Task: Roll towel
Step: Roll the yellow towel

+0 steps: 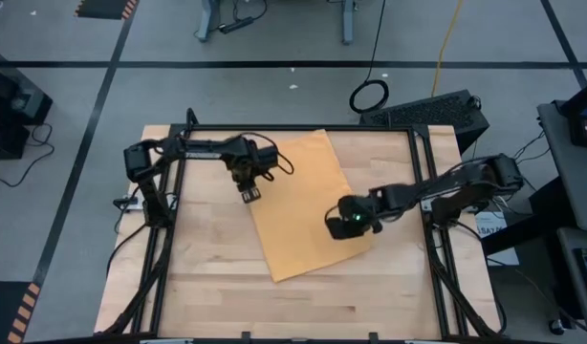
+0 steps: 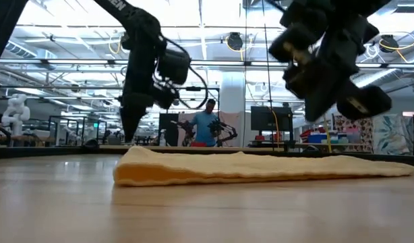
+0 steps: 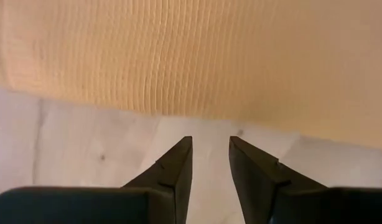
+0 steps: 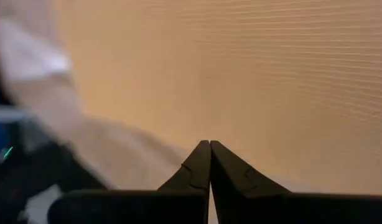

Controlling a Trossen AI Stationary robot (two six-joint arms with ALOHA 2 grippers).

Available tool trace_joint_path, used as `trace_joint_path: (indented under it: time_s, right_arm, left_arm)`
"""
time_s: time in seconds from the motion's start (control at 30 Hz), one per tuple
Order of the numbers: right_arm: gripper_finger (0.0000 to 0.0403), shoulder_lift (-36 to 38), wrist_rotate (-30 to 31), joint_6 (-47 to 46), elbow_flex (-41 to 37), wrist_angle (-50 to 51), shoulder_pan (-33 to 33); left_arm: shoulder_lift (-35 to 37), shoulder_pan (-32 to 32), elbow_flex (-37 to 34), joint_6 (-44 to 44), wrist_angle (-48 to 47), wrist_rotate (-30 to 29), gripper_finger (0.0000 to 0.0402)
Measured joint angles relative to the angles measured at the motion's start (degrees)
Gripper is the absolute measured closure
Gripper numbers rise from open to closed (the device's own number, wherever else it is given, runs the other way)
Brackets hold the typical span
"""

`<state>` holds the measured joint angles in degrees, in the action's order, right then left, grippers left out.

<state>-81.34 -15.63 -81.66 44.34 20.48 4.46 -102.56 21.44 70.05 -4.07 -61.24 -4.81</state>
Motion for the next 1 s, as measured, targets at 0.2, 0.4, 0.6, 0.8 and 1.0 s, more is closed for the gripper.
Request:
trace_joint_path:
  time_s: [0.2,0.4,0.6,0.8,1.0]
  right_arm:
    - [0.0403,7.37,-9.67,12.13,0.04,3.5,-11.03]
    - [0.0403,10.8,-11.6,28.32,0.07,8.01,-24.52]
    - [0.0403,9.98,-11.17,39.29,0.04,10.68,-32.68]
    - [0.0403,6.41,-7.29,41.86,0.08,10.97,-34.54]
    - [0.0403,2.16,-6.42,38.88,0.02,9.34,-33.3]
  left_arm:
    - [3.56,0.84,5.95,-3.48,-5.76,4.3,0.0291]
    - [4.97,0.78,9.91,-15.38,-5.16,10.1,0.0291]
    - [4.94,-0.92,9.4,-24.73,-1.8,12.41,0.0291]
    - [3.51,-1.63,5.01,-25.37,1.03,12.27,0.0291]
    - [2.38,-1.22,-1.43,-24.1,4.79,12.26,0.0291]
